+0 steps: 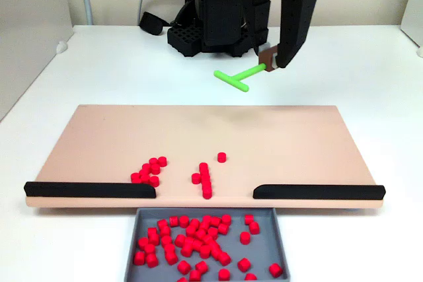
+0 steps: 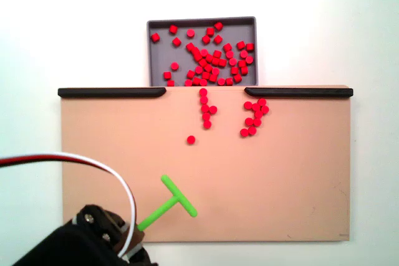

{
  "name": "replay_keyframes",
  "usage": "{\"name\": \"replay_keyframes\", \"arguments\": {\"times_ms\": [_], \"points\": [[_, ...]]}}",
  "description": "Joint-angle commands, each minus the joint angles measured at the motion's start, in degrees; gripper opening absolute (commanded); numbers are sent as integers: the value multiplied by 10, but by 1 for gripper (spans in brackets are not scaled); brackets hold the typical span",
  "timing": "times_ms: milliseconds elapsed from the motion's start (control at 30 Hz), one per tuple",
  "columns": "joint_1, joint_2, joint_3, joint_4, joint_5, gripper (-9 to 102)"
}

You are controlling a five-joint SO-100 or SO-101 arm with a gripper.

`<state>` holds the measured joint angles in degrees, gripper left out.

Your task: Gather the left side granules

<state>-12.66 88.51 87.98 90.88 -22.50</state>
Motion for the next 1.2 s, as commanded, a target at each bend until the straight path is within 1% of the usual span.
{"name": "replay_keyframes", "arguments": {"times_ms": [0, 200, 433, 667, 833, 967, 1167], "points": [[-9, -4, -14, -37, 91, 0], [-32, -49, -32, -45, 202, 0], [-28, -127, -136, -45, 334, 0], [-25, -207, -221, -45, 378, 0], [-22, -244, -246, -45, 397, 0], [-19, -273, -277, -45, 402, 0], [-11, -287, -279, -45, 391, 0]]}}
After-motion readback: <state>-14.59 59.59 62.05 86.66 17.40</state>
